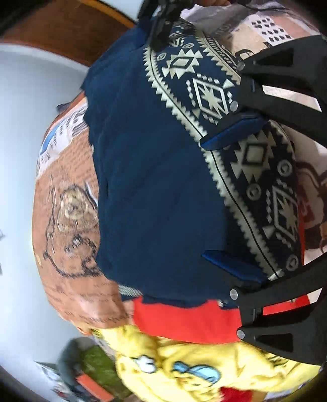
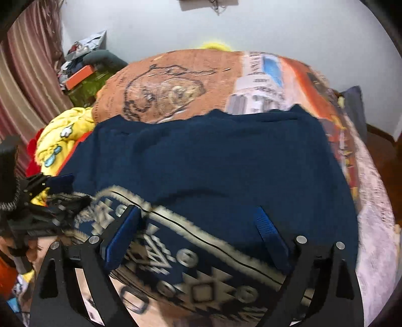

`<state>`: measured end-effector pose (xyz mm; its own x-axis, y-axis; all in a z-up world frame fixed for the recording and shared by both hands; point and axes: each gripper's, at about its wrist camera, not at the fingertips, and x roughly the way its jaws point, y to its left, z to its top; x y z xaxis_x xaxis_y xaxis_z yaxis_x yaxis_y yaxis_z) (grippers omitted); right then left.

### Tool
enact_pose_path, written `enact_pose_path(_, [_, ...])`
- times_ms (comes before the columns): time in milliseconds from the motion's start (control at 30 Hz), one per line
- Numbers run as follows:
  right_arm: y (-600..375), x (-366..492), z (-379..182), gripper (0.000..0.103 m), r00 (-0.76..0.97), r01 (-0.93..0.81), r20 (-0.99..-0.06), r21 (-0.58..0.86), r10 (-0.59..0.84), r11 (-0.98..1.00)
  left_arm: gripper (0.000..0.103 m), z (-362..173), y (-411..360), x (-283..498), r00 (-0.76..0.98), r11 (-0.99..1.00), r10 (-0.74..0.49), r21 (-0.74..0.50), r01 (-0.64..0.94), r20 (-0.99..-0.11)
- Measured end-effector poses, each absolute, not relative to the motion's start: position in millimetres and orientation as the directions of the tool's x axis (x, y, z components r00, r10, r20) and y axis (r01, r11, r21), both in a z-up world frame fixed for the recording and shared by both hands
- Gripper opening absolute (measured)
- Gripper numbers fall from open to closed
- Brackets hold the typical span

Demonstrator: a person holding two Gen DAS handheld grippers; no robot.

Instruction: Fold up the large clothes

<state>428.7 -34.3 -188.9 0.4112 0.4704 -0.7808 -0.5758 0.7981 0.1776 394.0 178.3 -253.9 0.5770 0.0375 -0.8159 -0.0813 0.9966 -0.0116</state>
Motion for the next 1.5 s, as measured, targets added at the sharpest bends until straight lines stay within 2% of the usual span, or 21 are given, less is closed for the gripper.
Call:
enact_pose_path(133, [-46.8, 419.4, -188.5, 0.094, 0.464, -0.560, -0.797, 0.076, 0.388, 0.825, 0.082, -260.3, 195.0, 380.1, 0.574, 0.991, 0.099, 0.027, -0.131, -0.813])
enact_pose_path(300, [-74.1, 419.2, -191.5, 0.094, 0.461, -0.528, -0.805, 0.090, 0.374, 0.845, 0.082, -264.3, 202.9, 363.7, 0.551, 0.975, 0.210, 0.134, -0.174, -0.808])
enact_pose_path(500, [-101.1, 418.2, -192.5, 0.095, 0.457, -0.472, -0.808, 0.134, 0.372, 0.871, 0.082, -261.7, 228.7, 347.2, 0.538, 0.962, 0.214, 0.081, -0.260, -0.815])
enact_pose_path(767, [-127.6, 407.3, -190.4, 0.095, 0.479, -0.398, -0.828, 0.090, 0.291, 0.913, 0.082, -252.0, 254.7, 318.2, 0.526, 0.932, 0.232, 0.033, -0.360, -0.818])
enact_pose_path(933, [-149.0, 402.6, -185.6, 0.095, 0.487, -0.326, -0.847, 0.052, 0.215, 0.944, 0.082, -227.4, 265.0, 295.8, 0.550, 0.907, 0.258, 0.004, -0.420, -0.794])
enact_pose_path(1100, [-152.8, 394.5, -158.0, 0.095, 0.529, -0.327, -0.814, 0.066, 0.240, 0.943, 0.082, -205.2, 264.6, 278.5, 0.621, 0.896, 0.150, -0.160, -0.415, -0.769])
enact_pose_path(1267, [-132.8, 387.2, -131.9, 0.095, 0.566, -0.374, -0.759, 0.111, 0.322, 0.921, 0.082, -212.4, 251.2, 277.6, 0.676, 0.836, -0.100, -0.430, -0.341, -0.730])
enact_pose_path(1367, [-111.2, 388.0, -130.2, 0.095, 0.557, -0.414, -0.743, 0.137, 0.370, 0.900, 0.082, -225.9, 243.4, 283.6, 0.679, 0.781, -0.232, -0.550, -0.297, -0.696])
enact_pose_path(1500, [-86.0, 392.9, -140.4, 0.096, 0.529, -0.452, -0.752, 0.142, 0.393, 0.880, 0.082, -246.5, 236.4, 296.2, 0.666, 0.730, -0.310, -0.619, -0.290, -0.678])
